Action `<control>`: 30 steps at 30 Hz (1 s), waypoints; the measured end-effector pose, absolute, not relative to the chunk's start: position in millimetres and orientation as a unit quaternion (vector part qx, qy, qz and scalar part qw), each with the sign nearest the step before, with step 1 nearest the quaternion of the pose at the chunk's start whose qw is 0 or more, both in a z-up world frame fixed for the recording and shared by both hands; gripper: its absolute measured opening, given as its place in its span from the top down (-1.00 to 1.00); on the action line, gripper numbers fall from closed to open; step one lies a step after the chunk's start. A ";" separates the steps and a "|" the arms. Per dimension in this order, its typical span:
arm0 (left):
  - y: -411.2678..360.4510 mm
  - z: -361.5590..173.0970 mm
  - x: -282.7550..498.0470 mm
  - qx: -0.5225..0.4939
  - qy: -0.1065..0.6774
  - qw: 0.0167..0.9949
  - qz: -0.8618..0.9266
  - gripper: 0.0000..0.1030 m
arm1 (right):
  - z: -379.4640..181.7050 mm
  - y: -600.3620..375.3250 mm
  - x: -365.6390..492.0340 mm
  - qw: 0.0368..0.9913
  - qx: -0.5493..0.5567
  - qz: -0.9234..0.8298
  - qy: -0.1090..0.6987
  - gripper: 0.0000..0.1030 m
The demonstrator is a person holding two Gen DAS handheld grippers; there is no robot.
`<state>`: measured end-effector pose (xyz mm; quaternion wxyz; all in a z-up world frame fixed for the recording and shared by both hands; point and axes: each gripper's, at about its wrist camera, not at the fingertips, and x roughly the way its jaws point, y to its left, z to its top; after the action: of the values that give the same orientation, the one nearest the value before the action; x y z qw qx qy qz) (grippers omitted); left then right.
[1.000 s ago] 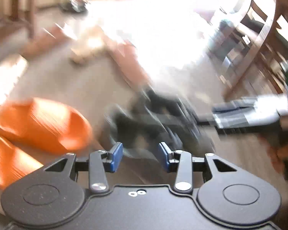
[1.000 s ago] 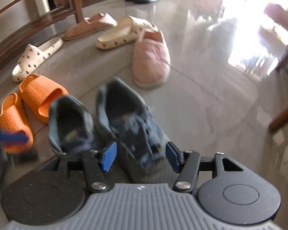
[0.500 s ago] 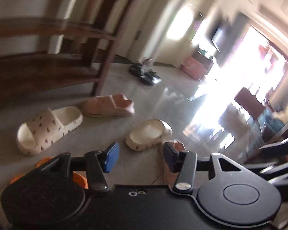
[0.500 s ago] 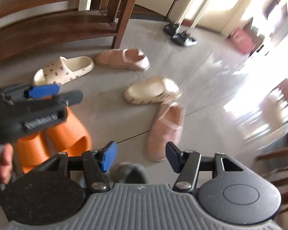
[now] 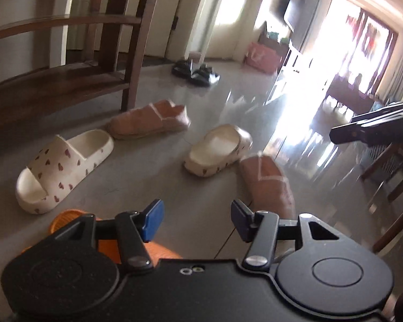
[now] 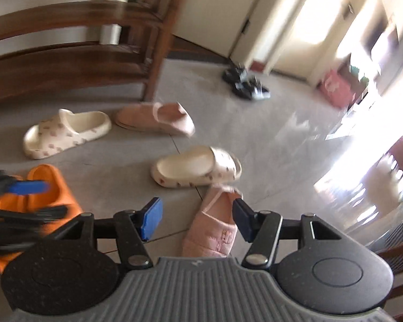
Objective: Organize scattered shoes
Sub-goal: 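Move the left gripper over to a pink knit slipper, then grasp the pink slipper's heel with the left gripper, carry and set down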
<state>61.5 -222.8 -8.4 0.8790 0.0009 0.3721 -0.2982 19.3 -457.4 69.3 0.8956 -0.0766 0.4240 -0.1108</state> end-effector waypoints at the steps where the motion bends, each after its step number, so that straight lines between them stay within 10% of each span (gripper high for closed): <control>1: -224.6 -8.8 65.3 -0.001 0.370 0.884 -0.286 -0.06 | 55.7 -478.8 24.2 0.903 -0.064 -0.108 0.411 -0.17; 11: -298.6 -19.6 100.3 -0.009 0.392 0.904 -0.172 -0.06 | -38.7 -565.4 123.4 0.938 0.025 0.032 0.344 -0.01; 30: -434.9 -42.6 171.4 0.020 0.442 0.872 -0.210 -0.06 | -26.8 -684.9 220.6 0.958 0.120 0.035 0.259 0.08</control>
<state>171.4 -434.9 -42.6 0.8721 0.0198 0.4417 -0.2097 220.6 -684.9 -26.8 0.9577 0.1197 0.2594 0.0351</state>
